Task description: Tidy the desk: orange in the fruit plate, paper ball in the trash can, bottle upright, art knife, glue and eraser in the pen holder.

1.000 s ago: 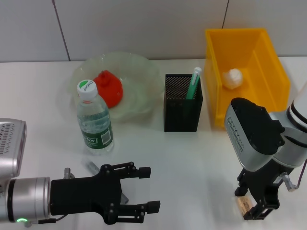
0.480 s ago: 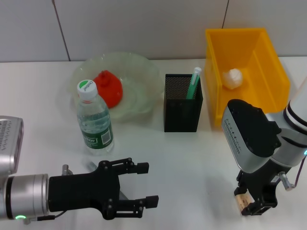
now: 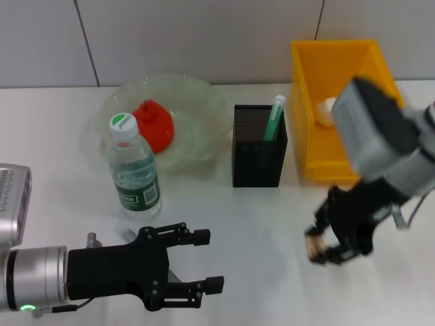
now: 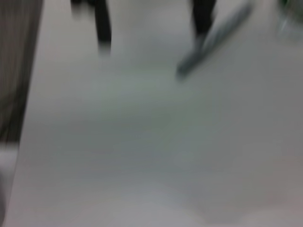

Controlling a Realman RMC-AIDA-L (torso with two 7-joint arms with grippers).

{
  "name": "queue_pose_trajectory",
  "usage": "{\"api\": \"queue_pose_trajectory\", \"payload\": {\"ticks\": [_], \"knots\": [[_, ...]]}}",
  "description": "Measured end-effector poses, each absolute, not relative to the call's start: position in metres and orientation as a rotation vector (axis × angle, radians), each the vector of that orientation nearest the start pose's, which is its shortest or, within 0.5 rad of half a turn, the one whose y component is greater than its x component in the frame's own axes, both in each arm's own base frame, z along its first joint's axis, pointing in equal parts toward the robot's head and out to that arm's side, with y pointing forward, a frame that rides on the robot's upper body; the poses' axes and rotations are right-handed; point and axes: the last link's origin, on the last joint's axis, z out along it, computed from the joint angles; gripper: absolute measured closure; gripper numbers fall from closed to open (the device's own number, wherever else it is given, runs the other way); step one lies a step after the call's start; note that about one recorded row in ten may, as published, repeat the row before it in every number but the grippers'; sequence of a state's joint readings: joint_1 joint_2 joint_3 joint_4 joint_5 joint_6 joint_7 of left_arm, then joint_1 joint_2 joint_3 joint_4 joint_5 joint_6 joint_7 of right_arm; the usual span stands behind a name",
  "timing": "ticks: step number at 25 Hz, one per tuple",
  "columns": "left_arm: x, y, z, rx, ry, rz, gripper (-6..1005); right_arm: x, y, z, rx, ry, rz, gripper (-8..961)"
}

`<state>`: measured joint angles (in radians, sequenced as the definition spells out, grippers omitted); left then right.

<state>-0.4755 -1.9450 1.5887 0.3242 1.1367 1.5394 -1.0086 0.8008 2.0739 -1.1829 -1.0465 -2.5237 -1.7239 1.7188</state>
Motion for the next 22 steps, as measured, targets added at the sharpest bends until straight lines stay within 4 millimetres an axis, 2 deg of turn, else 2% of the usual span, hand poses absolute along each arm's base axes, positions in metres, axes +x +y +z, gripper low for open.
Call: {"api": "queue_pose_trajectory", "payload": {"ticks": [6,9,17,22], "knots": [[-0.264,0.275,-0.043,-2.896,-0.423,-0.938,188,0.148,0.379,0.032,-3.037,0.134,-0.041,553],[-0.263,0.274,-0.043,-2.901,-0.421,-0.949,188,0.144,0.390,0.042,-2.946,0.215,0.064,551],[-0.261,0.273,-0.040,-2.908,-0.403,-0.969,189,0.132,0.418,0.045,-2.752,0.397,0.129,546],[-0.260,0.272,-0.040,-2.911,-0.396,-0.980,189,0.129,0.425,0.032,-2.718,0.419,0.067,543]]}}
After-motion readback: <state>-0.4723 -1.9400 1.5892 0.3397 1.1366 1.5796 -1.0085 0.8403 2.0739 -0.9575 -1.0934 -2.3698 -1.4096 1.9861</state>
